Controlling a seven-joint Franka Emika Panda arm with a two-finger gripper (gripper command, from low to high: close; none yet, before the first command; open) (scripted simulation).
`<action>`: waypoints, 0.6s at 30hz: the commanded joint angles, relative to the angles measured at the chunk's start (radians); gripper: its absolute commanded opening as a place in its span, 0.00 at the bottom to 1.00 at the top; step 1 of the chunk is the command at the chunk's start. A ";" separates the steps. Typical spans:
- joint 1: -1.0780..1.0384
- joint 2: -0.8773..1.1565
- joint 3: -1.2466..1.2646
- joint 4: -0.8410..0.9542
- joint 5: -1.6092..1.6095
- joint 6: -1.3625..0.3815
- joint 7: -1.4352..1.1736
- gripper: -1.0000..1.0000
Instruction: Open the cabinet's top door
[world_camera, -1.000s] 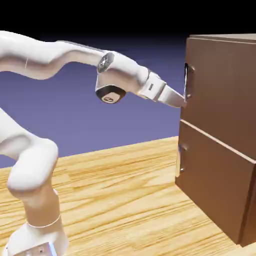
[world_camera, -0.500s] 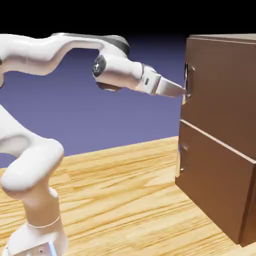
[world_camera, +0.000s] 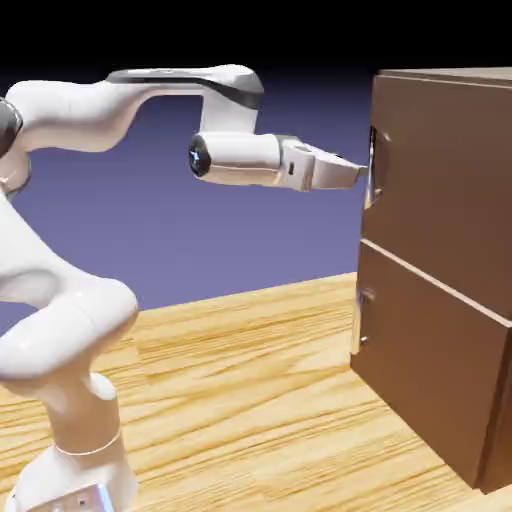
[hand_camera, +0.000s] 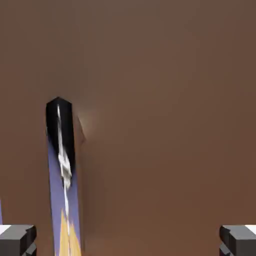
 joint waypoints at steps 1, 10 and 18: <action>-0.016 -0.005 0.016 0.008 0.044 -0.002 -0.032 0.50; -0.148 -0.043 0.155 0.077 0.410 -0.023 -0.299 0.50; -0.341 0.016 0.287 0.219 0.429 -0.035 -0.313 0.00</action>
